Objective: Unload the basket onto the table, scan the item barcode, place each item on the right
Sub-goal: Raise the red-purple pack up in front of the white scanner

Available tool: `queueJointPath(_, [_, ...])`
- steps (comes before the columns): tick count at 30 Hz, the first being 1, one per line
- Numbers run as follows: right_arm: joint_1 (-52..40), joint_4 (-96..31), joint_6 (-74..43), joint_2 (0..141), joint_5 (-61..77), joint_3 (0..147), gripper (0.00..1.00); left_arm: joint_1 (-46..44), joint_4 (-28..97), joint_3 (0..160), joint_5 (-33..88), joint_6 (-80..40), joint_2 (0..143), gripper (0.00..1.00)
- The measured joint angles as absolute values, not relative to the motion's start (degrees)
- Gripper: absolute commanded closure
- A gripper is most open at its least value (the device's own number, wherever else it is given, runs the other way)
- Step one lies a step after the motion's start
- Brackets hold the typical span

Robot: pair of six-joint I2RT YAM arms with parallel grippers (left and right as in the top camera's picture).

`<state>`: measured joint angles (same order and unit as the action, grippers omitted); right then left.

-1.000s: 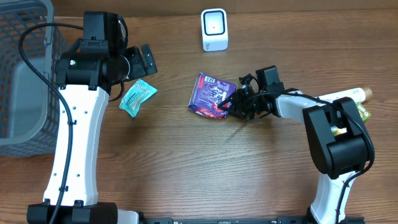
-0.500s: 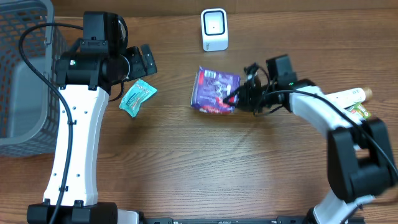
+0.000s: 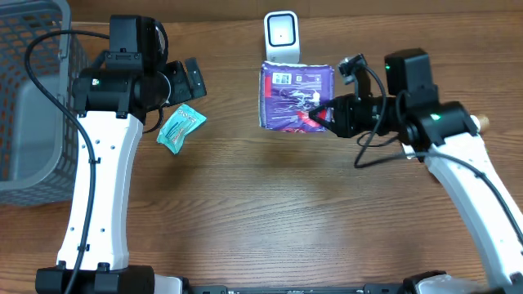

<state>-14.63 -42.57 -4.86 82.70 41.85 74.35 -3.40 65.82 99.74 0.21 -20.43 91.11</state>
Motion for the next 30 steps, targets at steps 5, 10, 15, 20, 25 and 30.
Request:
queueJointPath(5, [-14.63,-43.24,-4.03,80.31,39.29,74.35,0.96,-3.40,65.82,99.74,0.21,-20.43,91.11,0.00])
queueJointPath(10, [-14.63,-43.16,-3.81,80.31,38.24,74.35,0.96,-3.40,65.82,99.74,0.21,-20.43,91.11,0.00])
queueJointPath(15, [-14.66,-47.03,-5.78,81.12,32.51,79.68,0.97,-3.40,65.80,99.74,0.21,-20.43,91.11,0.00])
queueJointPath(20, [-15.46,-54.19,-6.46,86.61,19.77,97.12,0.96,-3.40,65.87,99.74,0.21,-20.43,91.11,0.00])
queueJointPath(25, [-19.55,-52.56,-5.10,95.55,-0.45,108.60,0.96,-3.40,65.82,99.74,0.21,-20.43,91.11,0.00])
queueJointPath(30, [-24.77,-42.46,0.62,107.46,-23.81,109.14,0.96,-3.40,65.82,99.74,0.23,-20.43,91.13,0.00])
